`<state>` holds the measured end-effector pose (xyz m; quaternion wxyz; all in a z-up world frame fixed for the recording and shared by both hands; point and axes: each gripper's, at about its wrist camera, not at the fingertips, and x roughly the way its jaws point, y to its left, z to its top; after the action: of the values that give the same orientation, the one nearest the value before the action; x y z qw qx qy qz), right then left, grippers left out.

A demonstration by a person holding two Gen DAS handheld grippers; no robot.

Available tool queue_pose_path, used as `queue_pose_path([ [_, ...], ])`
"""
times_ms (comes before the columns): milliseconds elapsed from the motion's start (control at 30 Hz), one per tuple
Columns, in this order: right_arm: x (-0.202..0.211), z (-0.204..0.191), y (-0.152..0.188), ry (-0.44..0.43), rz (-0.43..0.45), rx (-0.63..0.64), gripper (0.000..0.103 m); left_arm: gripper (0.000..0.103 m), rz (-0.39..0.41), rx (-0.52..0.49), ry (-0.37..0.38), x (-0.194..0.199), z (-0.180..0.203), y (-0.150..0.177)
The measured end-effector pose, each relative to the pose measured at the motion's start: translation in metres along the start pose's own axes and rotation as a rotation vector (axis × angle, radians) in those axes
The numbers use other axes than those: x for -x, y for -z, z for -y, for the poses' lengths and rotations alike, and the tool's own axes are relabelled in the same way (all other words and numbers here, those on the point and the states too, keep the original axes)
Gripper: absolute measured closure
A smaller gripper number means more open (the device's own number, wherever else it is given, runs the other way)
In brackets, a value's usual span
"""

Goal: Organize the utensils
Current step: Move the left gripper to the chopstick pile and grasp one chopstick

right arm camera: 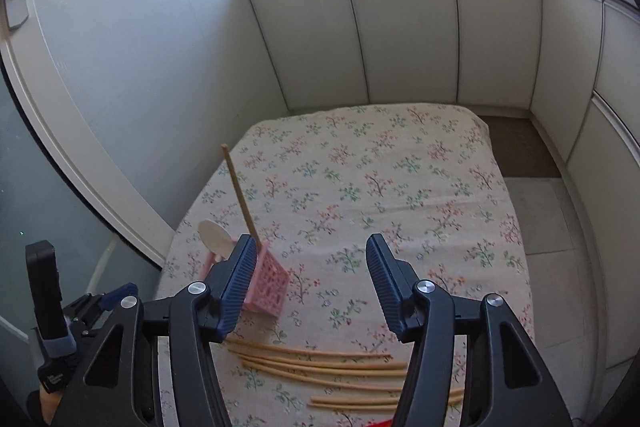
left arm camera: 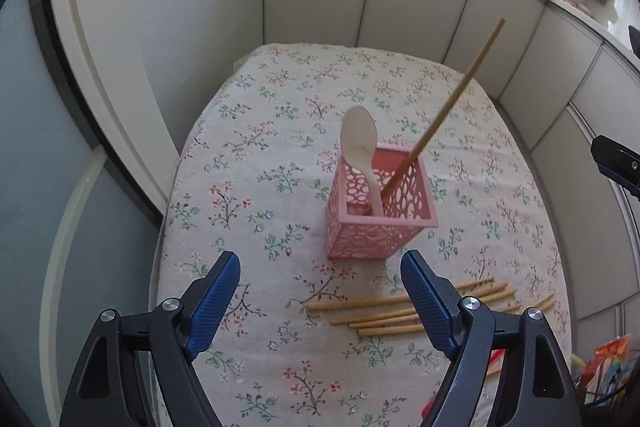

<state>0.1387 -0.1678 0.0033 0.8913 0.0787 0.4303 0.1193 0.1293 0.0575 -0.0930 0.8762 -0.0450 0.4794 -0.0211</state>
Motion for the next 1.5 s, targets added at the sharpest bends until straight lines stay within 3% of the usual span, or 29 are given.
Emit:
queue_pose_path([
  [200,-0.012,0.039,0.033,0.038,-0.127,-0.063,0.040,0.019,-0.132,-0.072,0.007,-0.030,0.015,0.020],
  [400,-0.037,0.069,0.058,0.089,-0.283,-0.098,0.040,0.022,-0.203,-0.102,0.012,-0.050,0.021,0.032],
  [500,-0.043,0.083,0.064,0.111,-0.320,-0.115,0.040,0.035,-0.226,-0.190,0.048,-0.054,0.045,0.040],
  [667,-0.046,0.102,0.073,0.140,-0.372,-0.143,0.040,0.067,-0.231,-0.391,0.078,-0.067,0.098,0.049],
  [833,-0.045,0.117,0.078,0.150,-0.397,-0.157,0.040,0.079,-0.232,-0.546,0.074,-0.085,0.145,0.049],
  [967,-0.041,0.131,0.080,0.147,-0.397,-0.192,0.040,0.081,-0.248,-0.619,0.056,-0.101,0.164,0.044],
  [1500,-0.034,0.163,0.080,0.151,-0.392,-0.254,0.040,0.080,-0.310,-0.694,0.041,-0.132,0.192,0.036],
])
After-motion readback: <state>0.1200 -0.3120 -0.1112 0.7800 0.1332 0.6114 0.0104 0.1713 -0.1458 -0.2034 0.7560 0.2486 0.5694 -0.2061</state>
